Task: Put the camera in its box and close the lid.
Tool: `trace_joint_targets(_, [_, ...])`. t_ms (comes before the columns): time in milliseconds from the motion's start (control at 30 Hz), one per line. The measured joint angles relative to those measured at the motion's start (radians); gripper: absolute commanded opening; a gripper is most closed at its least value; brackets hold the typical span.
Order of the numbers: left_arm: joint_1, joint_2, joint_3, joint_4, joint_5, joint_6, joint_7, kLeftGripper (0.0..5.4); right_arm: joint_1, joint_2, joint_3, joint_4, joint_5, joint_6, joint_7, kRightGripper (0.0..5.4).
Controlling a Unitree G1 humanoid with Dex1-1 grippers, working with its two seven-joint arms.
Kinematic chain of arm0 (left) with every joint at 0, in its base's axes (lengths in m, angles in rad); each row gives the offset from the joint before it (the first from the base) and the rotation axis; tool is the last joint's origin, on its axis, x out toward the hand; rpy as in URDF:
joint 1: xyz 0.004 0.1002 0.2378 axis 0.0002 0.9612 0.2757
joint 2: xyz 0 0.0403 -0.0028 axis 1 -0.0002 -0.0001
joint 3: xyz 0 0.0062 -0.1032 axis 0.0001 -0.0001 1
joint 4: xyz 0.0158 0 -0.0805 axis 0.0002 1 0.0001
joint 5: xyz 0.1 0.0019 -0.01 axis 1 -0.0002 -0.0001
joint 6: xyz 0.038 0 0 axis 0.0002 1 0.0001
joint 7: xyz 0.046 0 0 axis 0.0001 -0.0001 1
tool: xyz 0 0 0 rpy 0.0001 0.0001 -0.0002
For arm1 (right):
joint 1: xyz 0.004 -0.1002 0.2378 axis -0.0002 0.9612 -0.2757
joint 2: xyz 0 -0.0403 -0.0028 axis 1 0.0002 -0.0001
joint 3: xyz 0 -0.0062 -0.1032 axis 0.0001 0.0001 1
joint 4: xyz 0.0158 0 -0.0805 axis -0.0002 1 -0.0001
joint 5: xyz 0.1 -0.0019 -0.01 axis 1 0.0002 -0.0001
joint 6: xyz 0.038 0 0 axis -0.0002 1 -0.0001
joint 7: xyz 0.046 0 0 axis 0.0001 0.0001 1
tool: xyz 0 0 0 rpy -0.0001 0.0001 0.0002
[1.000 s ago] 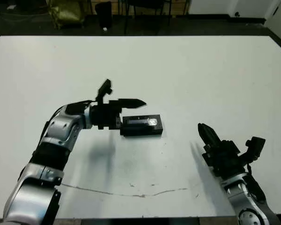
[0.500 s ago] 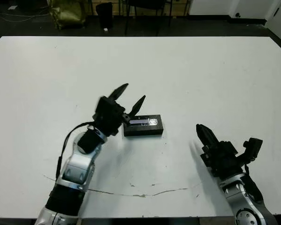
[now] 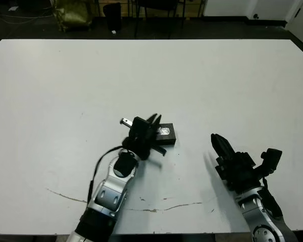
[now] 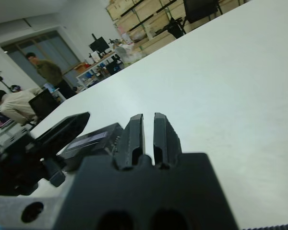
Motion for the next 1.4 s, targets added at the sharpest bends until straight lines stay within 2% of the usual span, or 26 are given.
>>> trace_joint_targets(200, [-0.085,-0.031,0.030,0.026,-0.078,0.212,0.029,0.01,0.000,0.008,0.000,0.011,0.002,-0.019,0.015,0.00])
trace_joint_targets(367, [-0.167,-0.084,0.093,0.051,-0.159,0.379,0.067,0.01,0.006,0.007,0.020,-0.046,-0.026,0.013,-0.048,0.00])
trace_joint_targets(467, [-0.180,-0.100,0.114,0.051,-0.186,0.427,0.084,0.01,0.009,0.008,0.041,-0.075,-0.046,0.033,-0.078,0.00])
trace_joint_targets(667, [-0.168,-0.091,0.124,0.040,-0.217,0.441,0.076,0.01,0.022,0.009,0.052,-0.108,-0.045,0.060,-0.108,0.00])
trace_joint_targets(833, [-0.152,-0.077,0.126,-0.018,-0.230,0.506,0.085,0.01,0.024,0.011,0.048,-0.108,-0.035,0.060,-0.102,0.00])
trace_joint_targets(1067, [-0.080,-0.033,0.121,-0.127,-0.242,0.530,0.090,0.01,0.028,0.011,0.047,-0.112,-0.024,0.069,-0.104,0.00])
trace_joint_targets(1233, [-0.006,-0.006,0.146,-0.194,-0.257,0.457,0.090,0.01,0.029,0.011,0.046,-0.111,-0.022,0.074,-0.104,0.00])
trace_joint_targets(1400, [0.040,0.034,0.235,-0.251,-0.297,0.407,0.062,0.01,0.028,0.016,0.038,-0.104,-0.021,0.073,-0.105,0.00])
